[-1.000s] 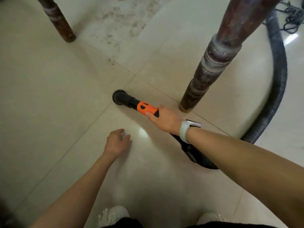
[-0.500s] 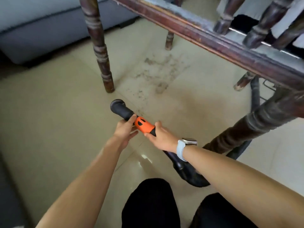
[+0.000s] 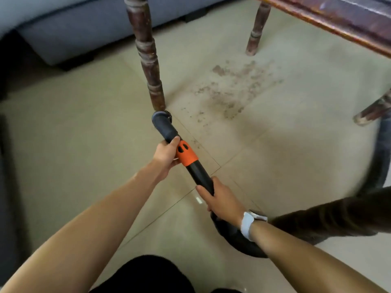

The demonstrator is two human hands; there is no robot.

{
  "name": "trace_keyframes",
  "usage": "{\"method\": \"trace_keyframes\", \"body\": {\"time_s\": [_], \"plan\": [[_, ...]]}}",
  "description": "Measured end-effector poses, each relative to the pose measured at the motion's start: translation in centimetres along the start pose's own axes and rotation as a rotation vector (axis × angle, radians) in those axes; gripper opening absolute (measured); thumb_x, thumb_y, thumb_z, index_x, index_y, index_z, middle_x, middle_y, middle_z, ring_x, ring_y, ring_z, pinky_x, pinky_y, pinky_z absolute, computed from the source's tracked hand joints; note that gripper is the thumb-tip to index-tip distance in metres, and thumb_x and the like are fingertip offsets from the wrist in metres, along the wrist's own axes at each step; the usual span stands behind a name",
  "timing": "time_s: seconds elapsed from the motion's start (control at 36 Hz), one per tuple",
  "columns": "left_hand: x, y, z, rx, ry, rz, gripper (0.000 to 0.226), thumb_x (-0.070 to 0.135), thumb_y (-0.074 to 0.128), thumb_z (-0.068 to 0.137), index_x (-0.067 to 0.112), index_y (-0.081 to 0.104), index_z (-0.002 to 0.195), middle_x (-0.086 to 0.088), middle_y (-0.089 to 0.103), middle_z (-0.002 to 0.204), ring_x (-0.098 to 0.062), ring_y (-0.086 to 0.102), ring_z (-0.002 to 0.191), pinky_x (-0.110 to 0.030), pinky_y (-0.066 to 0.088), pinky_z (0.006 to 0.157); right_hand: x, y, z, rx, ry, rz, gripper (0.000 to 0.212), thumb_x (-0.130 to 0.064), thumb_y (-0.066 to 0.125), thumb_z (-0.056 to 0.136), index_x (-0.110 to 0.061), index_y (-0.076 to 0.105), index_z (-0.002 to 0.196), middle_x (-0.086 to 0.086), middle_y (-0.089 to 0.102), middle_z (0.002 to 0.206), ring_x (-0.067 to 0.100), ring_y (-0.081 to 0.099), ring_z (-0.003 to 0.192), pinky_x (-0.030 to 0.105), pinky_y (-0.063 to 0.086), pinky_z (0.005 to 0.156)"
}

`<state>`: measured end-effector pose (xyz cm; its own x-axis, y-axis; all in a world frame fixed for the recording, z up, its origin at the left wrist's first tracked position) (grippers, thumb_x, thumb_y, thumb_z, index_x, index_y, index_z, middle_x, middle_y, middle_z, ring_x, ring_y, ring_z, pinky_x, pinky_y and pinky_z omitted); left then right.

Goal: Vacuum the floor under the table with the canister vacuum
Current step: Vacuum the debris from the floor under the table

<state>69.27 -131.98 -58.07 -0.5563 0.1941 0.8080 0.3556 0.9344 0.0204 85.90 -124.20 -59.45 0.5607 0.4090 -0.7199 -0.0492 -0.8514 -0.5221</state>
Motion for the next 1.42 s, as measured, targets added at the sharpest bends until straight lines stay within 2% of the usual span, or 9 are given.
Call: {"method": "trace_keyframes", "body": {"time_s": [0.25, 0.44, 0.53, 0.61, 0.86, 0.94, 1.11, 1.22, 1.42], "plan": [[-4.0, 0.4, 2.6, -0.087, 0.036, 0.009, 0.032, 0.027, 0.051, 0.097, 0.014, 0.04, 0.125, -0.002, 0.056, 0.109, -0.016, 0.059, 0.093, -0.029, 0.053, 0.068, 1.3, 1.6, 3.8, -0.026, -0.006, 0.072, 0.032, -0.049, 0.047, 0.094, -0.017, 0.045, 0.097, 0.007, 0.063, 0.074, 0.02, 0.063, 0.057, 0.039, 0.055, 0.062], [-9.5, 2.1, 3.4, -0.084, 0.037, -0.071, 0.038, 0.027, 0.047, 0.098, 0.017, 0.036, 0.133, -0.004, 0.054, 0.112, -0.02, 0.058, 0.102, -0.037, 0.052, 0.087, 4.6, 3.7, 3.4, 0.006, 0.088, 0.159, 0.03, -0.048, 0.048, 0.093, -0.019, 0.046, 0.085, 0.001, 0.06, 0.06, 0.012, 0.06, 0.045, 0.037, 0.054, 0.057], [-11.1, 2.9, 3.0, -0.142, -0.006, -0.053, 0.024, 0.026, 0.045, 0.1, 0.019, 0.04, 0.122, -0.003, 0.054, 0.103, -0.019, 0.057, 0.098, -0.038, 0.051, 0.086, 5.8, 3.9, 2.2, 0.011, 0.15, 0.077, 0.034, -0.05, 0.046, 0.094, -0.017, 0.047, 0.088, -0.003, 0.061, 0.059, 0.004, 0.057, 0.042, 0.022, 0.05, 0.051], [-12.8, 3.6, 2.1, -0.217, -0.056, -0.014, 0.006, 0.025, 0.041, 0.101, 0.023, 0.043, 0.106, -0.001, 0.053, 0.097, -0.017, 0.058, 0.092, -0.038, 0.051, 0.087, 7.0, 3.7, 0.6, 0.01, 0.196, 0.071, 0.037, -0.051, 0.046, 0.094, -0.014, 0.048, 0.09, -0.004, 0.06, 0.059, 0.002, 0.056, 0.041, 0.022, 0.05, 0.052], [-14.7, 7.2, 1.6, -0.28, -0.083, 0.095, 0.051, 0.028, 0.041, 0.1, 0.014, 0.016, 0.142, -0.01, 0.049, 0.121, -0.023, 0.056, 0.103, -0.037, 0.052, 0.084, 9.6, 3.7, -1.4, 0.125, 0.318, 0.138, 0.028, -0.051, 0.045, 0.092, -0.024, 0.045, 0.087, 0.004, 0.064, 0.068, 0.018, 0.065, 0.054, 0.033, 0.056, 0.058], [-13.7, 9.1, 2.2, -0.338, -0.126, 0.096, 0.049, 0.025, 0.04, 0.1, 0.011, 0.017, 0.141, -0.006, 0.049, 0.108, -0.02, 0.055, 0.094, -0.04, 0.052, 0.08, 9.6, 3.0, -1.2, 0.212, 0.363, 0.162, 0.034, -0.054, 0.044, 0.092, -0.021, 0.048, 0.091, 0.006, 0.066, 0.07, 0.019, 0.067, 0.054, 0.033, 0.056, 0.055], [-12.5, 8.1, 4.2, -0.206, -0.084, 0.067, 0.037, 0.023, 0.041, 0.099, 0.004, 0.034, 0.131, -0.011, 0.05, 0.101, -0.023, 0.054, 0.09, -0.039, 0.051, 0.079, 7.4, 3.0, 1.0, 0.192, 0.359, 0.061, 0.042, -0.06, 0.039, 0.092, -0.019, 0.048, 0.096, 0.001, 0.064, 0.072, 0.016, 0.066, 0.058, 0.026, 0.052, 0.053], [-12.4, 4.5, 5.8, -0.1, -0.049, 0.048, 0.034, 0.026, 0.04, 0.099, 0.007, 0.035, 0.126, -0.005, 0.049, 0.094, -0.022, 0.053, 0.091, -0.045, 0.05, 0.093, 5.4, 4.4, 2.9, 0.081, 0.278, 0.036, 0.044, -0.059, 0.039, 0.093, -0.016, 0.049, 0.098, 0.0, 0.062, 0.072, 0.014, 0.063, 0.055, 0.023, 0.049, 0.05], [-11.3, 5.7, 7.3, -0.162, -0.031, 0.1, 0.036, 0.024, 0.04, 0.099, 0.003, 0.033, 0.127, -0.01, 0.048, 0.096, -0.022, 0.054, 0.086, -0.046, 0.052, 0.089, 5.4, 3.9, 3.8, 0.178, 0.279, 0.053, 0.039, -0.058, 0.039, 0.093, -0.019, 0.046, 0.096, -0.003, 0.06, 0.069, 0.012, 0.061, 0.054, 0.022, 0.048, 0.052]]}}
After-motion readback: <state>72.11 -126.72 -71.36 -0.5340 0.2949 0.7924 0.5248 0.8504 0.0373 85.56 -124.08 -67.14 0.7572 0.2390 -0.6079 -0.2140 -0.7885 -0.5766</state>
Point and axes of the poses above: each hand's wrist, its own z-axis towards the middle knuckle, its own y-axis out of the palm, x = y × z, the point moved 2 cm from there along z, towards the middle knuckle
